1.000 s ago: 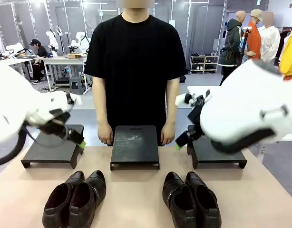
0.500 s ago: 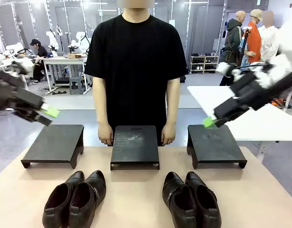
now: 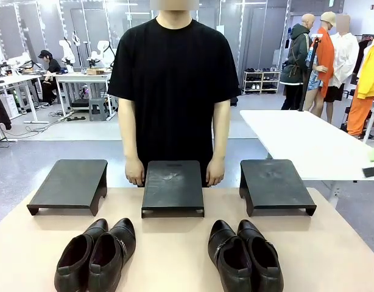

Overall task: Place the shoes on the stand as instructed by the person.
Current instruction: Pick up one pair of Shoes and place it on the Shoes Stand indicated by the person.

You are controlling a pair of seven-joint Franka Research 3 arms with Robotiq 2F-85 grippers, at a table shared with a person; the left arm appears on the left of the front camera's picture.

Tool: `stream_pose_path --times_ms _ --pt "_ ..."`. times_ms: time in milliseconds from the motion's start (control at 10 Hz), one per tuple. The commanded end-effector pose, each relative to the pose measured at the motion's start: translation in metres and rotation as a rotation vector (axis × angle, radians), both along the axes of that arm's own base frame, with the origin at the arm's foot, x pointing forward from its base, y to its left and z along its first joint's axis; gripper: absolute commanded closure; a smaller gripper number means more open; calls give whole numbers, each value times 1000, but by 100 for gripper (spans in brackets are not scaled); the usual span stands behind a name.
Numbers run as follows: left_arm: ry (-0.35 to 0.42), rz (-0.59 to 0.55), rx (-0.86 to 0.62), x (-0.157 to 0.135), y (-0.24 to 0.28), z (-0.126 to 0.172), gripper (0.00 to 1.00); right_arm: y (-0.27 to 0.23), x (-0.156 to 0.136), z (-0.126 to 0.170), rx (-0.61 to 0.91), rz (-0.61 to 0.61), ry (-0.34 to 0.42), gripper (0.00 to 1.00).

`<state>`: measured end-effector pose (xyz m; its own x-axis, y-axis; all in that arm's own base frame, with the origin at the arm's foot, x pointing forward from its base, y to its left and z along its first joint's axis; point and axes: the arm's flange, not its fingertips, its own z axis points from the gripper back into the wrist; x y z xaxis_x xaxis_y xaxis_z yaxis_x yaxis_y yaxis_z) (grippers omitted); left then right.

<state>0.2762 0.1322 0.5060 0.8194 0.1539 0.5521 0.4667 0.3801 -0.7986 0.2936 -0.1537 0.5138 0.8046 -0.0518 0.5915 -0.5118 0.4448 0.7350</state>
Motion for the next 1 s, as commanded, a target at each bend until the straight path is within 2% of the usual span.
stream_pose_path --times_ms 0,300,500,600,700,900 --pt "18 129 -48 -32 26 -16 0 -40 -23 -23 97 -114 5 0" --pt "29 318 -100 -74 67 -27 0 -86 -63 -35 146 -247 28 0" --pt "38 361 -98 -75 71 -26 0 -89 -65 -30 143 -273 9 0" --pt "39 431 -89 -70 72 -29 0 -94 -71 -38 140 -266 57 0" --pt "43 359 -78 -77 97 -20 0 -94 -71 -38 140 -266 57 0" --pt "43 359 -78 -77 97 -20 0 -94 -71 -38 140 -266 57 0"
